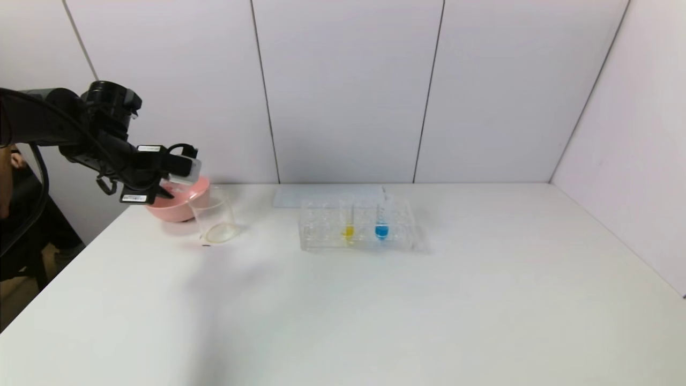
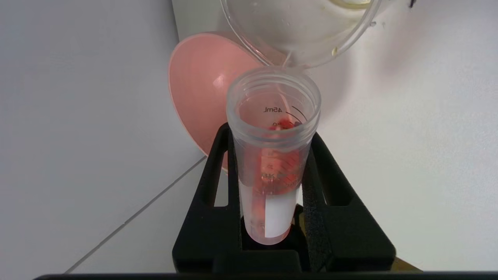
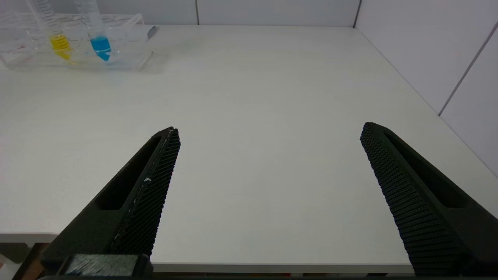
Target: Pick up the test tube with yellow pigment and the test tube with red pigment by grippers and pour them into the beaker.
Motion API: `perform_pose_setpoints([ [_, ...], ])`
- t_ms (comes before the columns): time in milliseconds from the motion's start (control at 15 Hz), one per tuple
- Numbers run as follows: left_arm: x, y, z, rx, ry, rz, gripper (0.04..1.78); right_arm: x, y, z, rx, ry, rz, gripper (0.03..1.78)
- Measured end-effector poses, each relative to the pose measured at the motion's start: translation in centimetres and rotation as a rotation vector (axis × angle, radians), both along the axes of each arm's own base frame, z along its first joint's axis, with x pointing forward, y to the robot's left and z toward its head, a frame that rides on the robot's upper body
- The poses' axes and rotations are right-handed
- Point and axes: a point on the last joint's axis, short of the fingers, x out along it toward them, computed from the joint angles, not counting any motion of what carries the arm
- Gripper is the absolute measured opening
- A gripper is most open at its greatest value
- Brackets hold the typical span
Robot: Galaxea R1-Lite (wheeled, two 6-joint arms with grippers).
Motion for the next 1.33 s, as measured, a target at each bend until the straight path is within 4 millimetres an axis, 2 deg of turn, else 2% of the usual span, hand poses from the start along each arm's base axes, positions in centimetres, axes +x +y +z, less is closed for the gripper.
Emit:
perform_pose_setpoints([
  [1333, 1.1, -3.1, -0.1, 0.281, 0.002, -0.005, 0.46, 0.0, 0.0, 0.0, 0.0, 0.0, 0.0, 1.7],
])
